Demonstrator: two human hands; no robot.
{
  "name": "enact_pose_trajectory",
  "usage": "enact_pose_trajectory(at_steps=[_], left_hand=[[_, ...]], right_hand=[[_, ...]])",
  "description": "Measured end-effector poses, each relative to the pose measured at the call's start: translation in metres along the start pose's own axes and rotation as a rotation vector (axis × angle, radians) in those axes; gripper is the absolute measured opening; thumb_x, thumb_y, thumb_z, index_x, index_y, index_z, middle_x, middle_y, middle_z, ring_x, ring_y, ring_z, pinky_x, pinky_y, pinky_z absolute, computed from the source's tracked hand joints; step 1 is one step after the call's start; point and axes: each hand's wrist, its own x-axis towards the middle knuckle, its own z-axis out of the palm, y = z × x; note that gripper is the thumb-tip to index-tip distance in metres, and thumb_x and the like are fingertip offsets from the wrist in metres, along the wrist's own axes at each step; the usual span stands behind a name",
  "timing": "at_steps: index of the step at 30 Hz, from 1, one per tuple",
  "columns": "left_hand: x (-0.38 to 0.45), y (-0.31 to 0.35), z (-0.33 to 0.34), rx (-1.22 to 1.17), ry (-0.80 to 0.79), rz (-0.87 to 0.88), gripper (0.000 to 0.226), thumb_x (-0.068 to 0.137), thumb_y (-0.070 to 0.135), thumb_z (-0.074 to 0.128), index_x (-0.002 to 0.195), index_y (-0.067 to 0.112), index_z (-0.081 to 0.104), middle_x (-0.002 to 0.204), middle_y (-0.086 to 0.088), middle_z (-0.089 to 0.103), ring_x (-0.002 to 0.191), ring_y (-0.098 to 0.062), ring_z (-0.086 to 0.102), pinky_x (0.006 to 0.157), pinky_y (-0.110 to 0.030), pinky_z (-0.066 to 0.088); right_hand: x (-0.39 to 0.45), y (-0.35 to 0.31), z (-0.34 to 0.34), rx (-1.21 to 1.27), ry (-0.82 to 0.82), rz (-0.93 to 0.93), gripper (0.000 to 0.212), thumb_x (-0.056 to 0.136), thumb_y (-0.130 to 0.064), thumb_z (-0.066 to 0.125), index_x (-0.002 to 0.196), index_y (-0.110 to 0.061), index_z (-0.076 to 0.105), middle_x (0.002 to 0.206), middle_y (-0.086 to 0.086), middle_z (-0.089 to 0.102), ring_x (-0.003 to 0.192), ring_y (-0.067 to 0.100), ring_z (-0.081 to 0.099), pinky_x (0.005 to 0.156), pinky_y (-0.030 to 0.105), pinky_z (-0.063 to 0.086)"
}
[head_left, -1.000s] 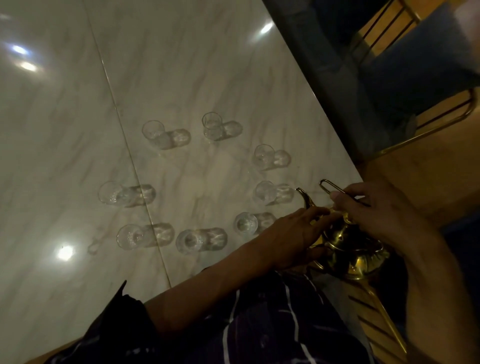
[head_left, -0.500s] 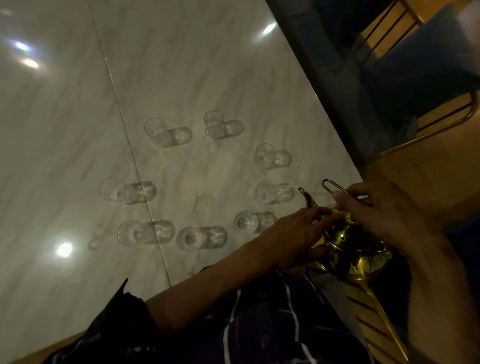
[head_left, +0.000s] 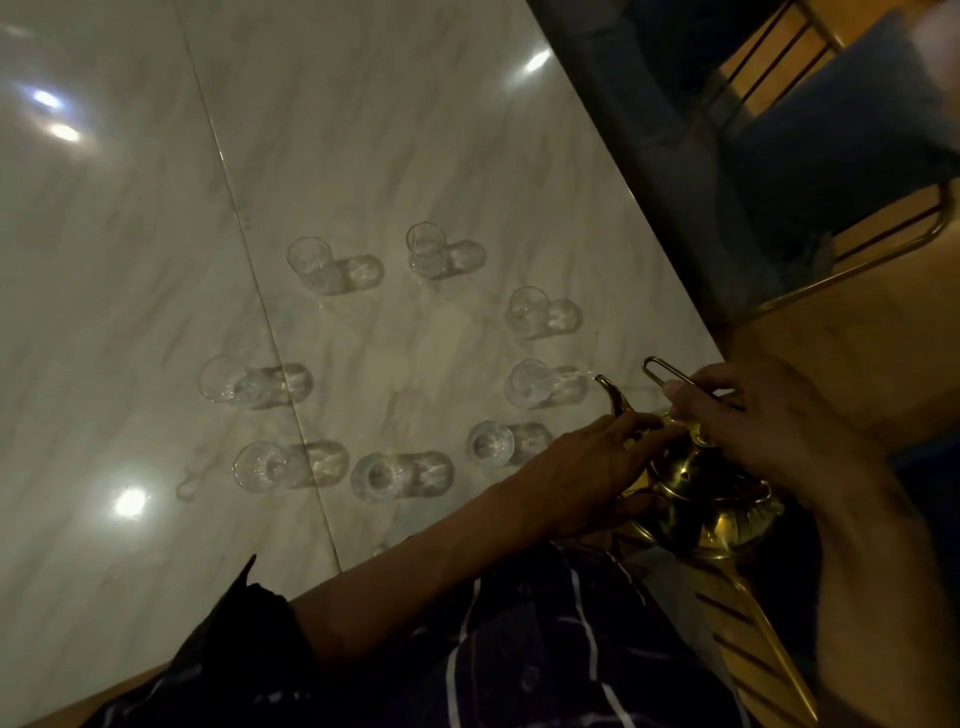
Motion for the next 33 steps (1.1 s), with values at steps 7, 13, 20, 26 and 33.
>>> enact_pose_trajectory(at_steps=[7,13,20,26,33], left_hand=[[0.0004,0.0001,0.0023,0.003,-0.005,-0.005,0.075,0.095,0.037,0.067,0.157,0.013,0.031,0.151,-0.017,0.042,0.125,-0.03,0.056,0.082,-0.041,0.059],[0.0014,0.0021,0.0026,0.005,-0.004,-0.01,0.075,0.095,0.039,0.067,0.157,0.014,0.031,0.151,-0.016,0.042,0.125,-0.03,0.056,0.082,-0.039,0.059],[0.001,0.0005,0.0041,0.008,-0.002,-0.011,0.076,0.095,0.038,0.067,0.157,0.014,0.031,0.151,-0.017,0.042,0.125,-0.03,0.055,0.081,-0.039,0.058],[0.0018,0.0025,0.0035,0.005,0.006,-0.013,0.075,0.095,0.039,0.067,0.156,0.013,0.032,0.15,-0.018,0.043,0.124,-0.031,0.056,0.08,-0.037,0.055],[-0.0003,0.0027,0.003,-0.006,0.003,-0.022,0.074,0.096,0.04,0.065,0.157,0.014,0.031,0.151,-0.017,0.042,0.126,-0.031,0.054,0.082,-0.039,0.056]], right_hand=[[0.0002,0.0024,-0.0003,-0.027,-0.005,-0.031,0.028,0.092,-0.04,0.057,0.086,-0.018,0.073,0.075,-0.004,0.069,0.072,0.011,0.064,0.061,0.026,0.043],[0.0001,0.0043,-0.0019,-0.023,-0.018,-0.025,0.029,0.093,-0.041,0.056,0.086,-0.018,0.073,0.074,-0.001,0.07,0.069,0.011,0.064,0.058,0.025,0.043],[0.0008,0.005,-0.0017,-0.038,-0.012,-0.019,0.029,0.092,-0.042,0.057,0.089,-0.018,0.074,0.075,-0.004,0.069,0.072,0.01,0.063,0.062,0.026,0.044],[0.0003,0.0029,-0.0011,-0.032,-0.002,-0.014,0.028,0.092,-0.039,0.058,0.089,-0.016,0.074,0.07,-0.004,0.067,0.068,0.009,0.061,0.059,0.025,0.04],[-0.0004,0.0033,-0.0007,-0.052,-0.007,-0.026,0.03,0.092,-0.041,0.057,0.093,-0.016,0.074,0.068,-0.005,0.065,0.066,0.009,0.06,0.061,0.025,0.041]])
